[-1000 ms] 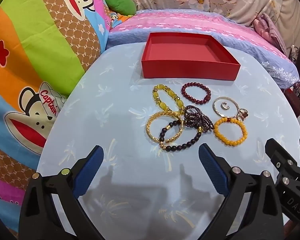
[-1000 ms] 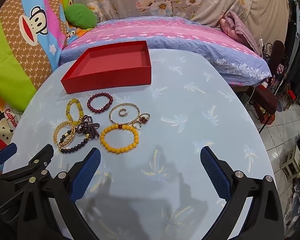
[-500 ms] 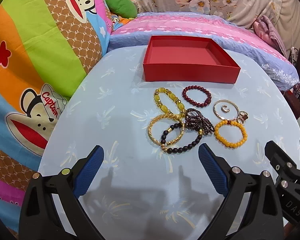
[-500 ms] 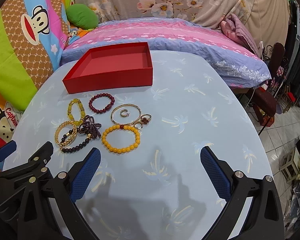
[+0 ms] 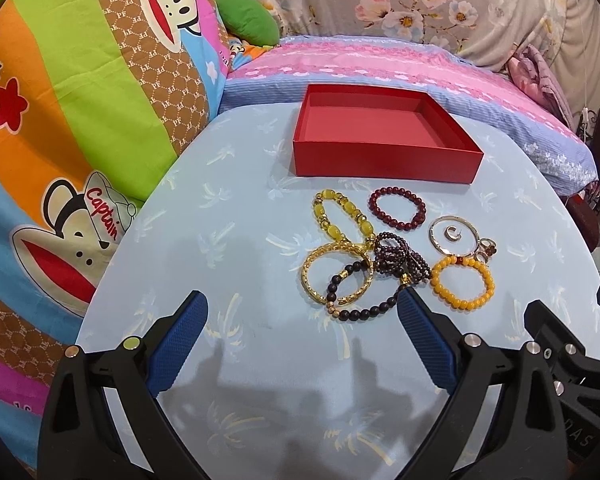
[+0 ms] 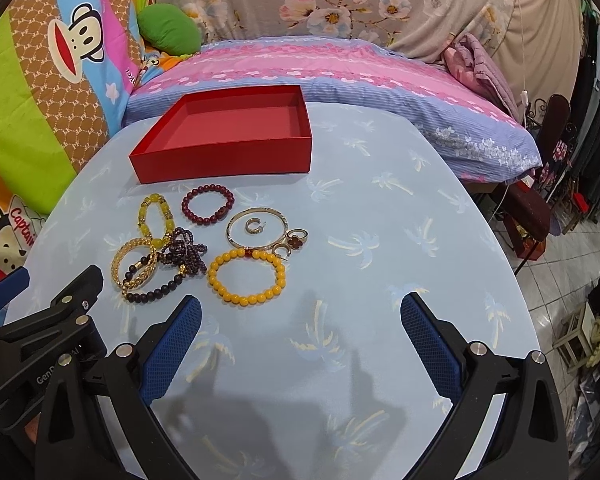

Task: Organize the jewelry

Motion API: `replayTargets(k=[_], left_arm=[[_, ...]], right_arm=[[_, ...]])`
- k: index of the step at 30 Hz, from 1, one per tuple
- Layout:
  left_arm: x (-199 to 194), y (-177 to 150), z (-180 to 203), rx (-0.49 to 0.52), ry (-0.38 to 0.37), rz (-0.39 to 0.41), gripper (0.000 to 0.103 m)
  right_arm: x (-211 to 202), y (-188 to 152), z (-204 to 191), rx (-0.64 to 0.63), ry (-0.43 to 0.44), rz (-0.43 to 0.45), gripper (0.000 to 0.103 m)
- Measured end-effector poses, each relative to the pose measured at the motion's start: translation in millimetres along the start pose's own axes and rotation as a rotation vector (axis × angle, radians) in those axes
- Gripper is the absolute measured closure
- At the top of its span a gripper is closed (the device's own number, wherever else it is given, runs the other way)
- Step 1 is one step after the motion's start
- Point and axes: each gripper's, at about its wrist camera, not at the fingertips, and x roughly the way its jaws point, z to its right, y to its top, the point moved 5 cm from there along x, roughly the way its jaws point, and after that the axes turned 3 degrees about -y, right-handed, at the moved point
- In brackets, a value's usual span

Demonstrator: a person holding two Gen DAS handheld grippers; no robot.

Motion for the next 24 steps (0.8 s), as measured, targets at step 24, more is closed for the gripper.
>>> replayTargets(k=[24], left_arm=[[4.2,-3.1,-0.3,0.022,0.003,-0.025,0.012]], right_arm=[[0.7,-4.9,-1.8,-0.004,-0.013,-0.005,0.007]])
